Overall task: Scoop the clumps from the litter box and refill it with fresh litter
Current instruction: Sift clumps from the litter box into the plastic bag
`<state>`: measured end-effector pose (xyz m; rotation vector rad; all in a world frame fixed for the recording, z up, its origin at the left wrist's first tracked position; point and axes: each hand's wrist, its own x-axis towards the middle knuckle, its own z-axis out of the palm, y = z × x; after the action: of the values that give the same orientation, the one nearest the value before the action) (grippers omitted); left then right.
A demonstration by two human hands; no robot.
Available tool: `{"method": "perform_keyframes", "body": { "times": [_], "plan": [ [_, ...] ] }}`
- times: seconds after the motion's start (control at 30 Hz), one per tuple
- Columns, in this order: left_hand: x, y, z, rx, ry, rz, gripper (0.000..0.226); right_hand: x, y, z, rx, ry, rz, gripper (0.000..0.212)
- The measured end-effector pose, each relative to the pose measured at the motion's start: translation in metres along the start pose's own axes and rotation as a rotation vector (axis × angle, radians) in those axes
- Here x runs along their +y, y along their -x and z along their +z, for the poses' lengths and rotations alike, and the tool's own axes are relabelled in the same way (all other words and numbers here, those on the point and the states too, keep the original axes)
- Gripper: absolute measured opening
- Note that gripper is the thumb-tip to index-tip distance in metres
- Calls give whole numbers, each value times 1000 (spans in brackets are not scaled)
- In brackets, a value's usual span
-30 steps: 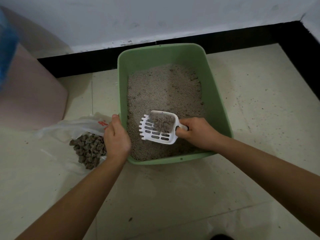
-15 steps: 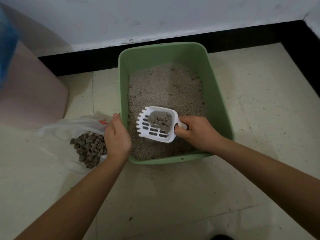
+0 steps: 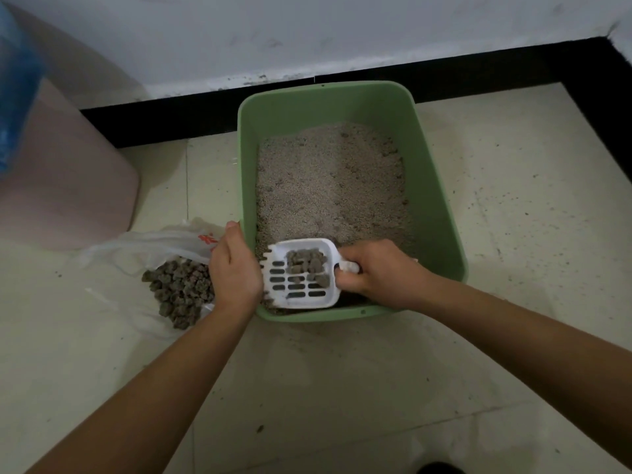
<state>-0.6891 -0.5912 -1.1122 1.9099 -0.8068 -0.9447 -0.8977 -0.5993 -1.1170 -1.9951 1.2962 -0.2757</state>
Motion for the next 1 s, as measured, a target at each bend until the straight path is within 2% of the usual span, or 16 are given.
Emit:
{"method": "perform_keyframes", "body": {
  "times": [0.07,0.17,0.27,0.33,0.47,0.53,0.87,0.93,1.0],
  "plan": [
    [-1,0,0,-9,16,-1,59,-1,0,-1,51,-43,12,34],
    [-3,-3,0,-13,37,-49,80,-3,2,-2,3,-16,-22,37],
    [-5,-4,0,-19,44,-51,86,-4,3,-2,27,-31,-26,35],
    [-4,-5,-1,1,60,-54,83,-5,2,-1,28,-15,-37,33],
    [-4,-4,0,-9,71,-2,48,-3,2,-1,33,-31,-23,36],
    [-4,-4,-1,-3,80,5,44,-2,2,-1,27,-25,-31,35],
    [-11,-11,-1,-40,53,0,42,-12,3,-3,-31,-17,73,39],
    [-11,-13,-6,-97,57,-32,49,-17,4,-9,-16,-5,122,39],
    [-10,-16,-16,-188,110,-79,66,-24,5,-17,3,26,144,38]
  ]
}}
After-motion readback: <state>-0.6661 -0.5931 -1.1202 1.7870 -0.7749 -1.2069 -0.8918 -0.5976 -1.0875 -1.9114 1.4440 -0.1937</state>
